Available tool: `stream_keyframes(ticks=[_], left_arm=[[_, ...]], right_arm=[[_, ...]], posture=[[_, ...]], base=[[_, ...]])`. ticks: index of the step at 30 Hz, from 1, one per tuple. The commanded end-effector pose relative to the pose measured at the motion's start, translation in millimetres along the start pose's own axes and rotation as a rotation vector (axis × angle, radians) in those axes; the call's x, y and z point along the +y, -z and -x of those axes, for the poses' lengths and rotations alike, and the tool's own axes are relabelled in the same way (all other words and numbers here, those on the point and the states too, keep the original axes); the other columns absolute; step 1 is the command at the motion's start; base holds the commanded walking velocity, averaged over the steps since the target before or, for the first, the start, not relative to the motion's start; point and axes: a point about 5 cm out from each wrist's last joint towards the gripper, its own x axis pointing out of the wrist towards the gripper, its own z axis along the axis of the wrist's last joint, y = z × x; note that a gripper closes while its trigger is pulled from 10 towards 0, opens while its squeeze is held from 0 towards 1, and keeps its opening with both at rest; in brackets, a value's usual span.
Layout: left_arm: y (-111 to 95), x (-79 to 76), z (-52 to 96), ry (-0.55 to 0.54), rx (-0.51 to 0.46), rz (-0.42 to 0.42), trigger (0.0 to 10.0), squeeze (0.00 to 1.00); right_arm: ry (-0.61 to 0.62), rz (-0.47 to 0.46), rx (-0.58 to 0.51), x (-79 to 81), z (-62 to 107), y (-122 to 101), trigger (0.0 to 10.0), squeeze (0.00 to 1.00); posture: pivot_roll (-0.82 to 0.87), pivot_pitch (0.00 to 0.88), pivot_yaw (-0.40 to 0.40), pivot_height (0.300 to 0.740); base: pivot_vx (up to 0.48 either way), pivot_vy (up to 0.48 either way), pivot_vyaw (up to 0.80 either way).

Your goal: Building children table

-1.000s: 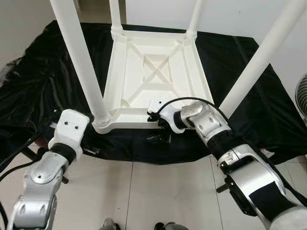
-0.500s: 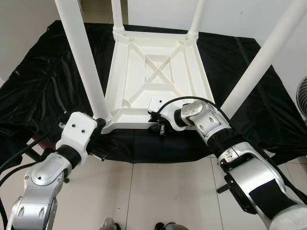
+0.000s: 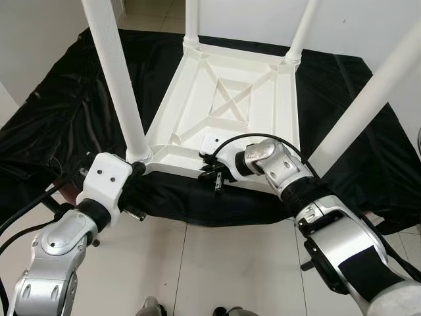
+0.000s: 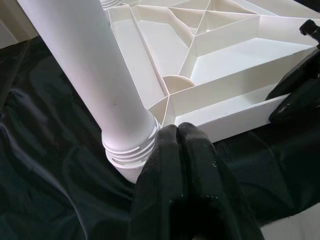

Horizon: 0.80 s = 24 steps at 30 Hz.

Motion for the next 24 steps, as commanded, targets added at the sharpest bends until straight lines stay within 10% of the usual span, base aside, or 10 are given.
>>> stream_keyframes(ticks=[1, 9, 24], left_arm=[[3.7, 4.0, 0.8, -0.055, 0.019, 0.019, 10.0, 0.0], [7.1, 8.4, -0.1, -0.078, 0.033, 0.021, 10.0, 0.0], [9.2, 19.3, -0.8, -0.135, 0.043, 0.041, 10.0, 0.0]], right_arm=[[0.035, 0.008, -0.016, 1.0, 0.8, 4.0, 10.0, 0.0], [0.183, 0.192, -0.202, 4.1, 6.0, -7.6, 10.0, 0.0], [0.285, -0.003, -0.611, -6.4, 25.3, -48.5, 10.0, 0.0]], posture=[[0.01, 0.115, -0.009, 0.74], [0.01, 0.118, -0.004, 0.74], [0.02, 0.129, 0.018, 0.74]], base=[[0.0, 0.0, 0.0], [0.0, 0.0, 0.0], [0.0, 0.0, 0.0]])
